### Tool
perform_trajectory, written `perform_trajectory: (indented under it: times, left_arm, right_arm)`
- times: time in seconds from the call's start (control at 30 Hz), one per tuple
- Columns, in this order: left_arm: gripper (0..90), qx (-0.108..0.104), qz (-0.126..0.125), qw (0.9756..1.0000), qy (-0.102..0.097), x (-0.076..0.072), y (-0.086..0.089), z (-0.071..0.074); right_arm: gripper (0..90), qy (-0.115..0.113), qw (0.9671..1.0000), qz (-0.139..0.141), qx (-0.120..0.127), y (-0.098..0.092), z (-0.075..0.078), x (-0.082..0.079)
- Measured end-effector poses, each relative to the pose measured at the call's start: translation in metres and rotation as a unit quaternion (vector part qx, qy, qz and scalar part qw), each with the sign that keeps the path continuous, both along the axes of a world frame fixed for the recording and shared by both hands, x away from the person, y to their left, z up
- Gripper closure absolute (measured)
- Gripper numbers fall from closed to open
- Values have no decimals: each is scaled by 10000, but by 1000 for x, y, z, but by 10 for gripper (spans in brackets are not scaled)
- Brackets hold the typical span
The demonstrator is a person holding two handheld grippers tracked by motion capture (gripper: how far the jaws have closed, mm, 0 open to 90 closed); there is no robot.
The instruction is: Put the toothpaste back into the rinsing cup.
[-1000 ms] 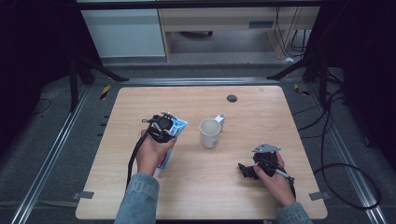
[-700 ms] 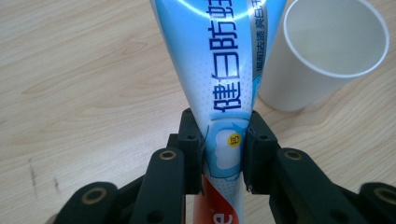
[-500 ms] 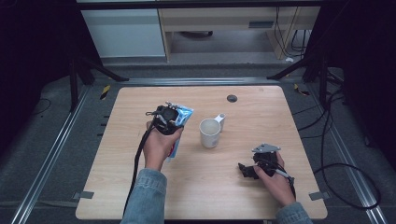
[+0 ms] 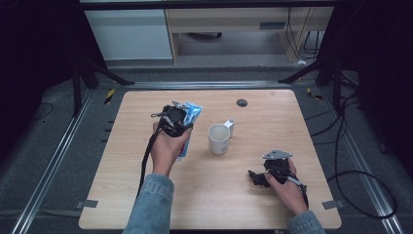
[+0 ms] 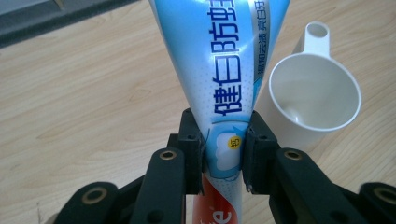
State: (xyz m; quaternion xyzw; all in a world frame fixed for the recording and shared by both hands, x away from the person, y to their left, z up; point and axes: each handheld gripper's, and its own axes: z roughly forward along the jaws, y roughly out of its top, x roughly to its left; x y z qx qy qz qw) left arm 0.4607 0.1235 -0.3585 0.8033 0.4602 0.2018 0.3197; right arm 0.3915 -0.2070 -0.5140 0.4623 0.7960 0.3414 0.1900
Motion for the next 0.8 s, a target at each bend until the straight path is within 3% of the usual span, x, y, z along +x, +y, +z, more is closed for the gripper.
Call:
perform_trajectory:
  times: [0.4, 0.7, 0.8]
  left_arm:
    - [722, -125, -3, 9994, -321, 1, -11, 6]
    - [722, -293, -71, 9973, -669, 0, -19, 16]
    - [722, -261, -77, 9965, -793, 0, -23, 20]
  right_arm:
    - [4, -9, 10000, 6, -6, 0, 0, 0]
    - [3, 2, 10000, 6, -1, 0, 0, 0]
    - [3, 4, 10000, 5, 0, 0, 0, 0]
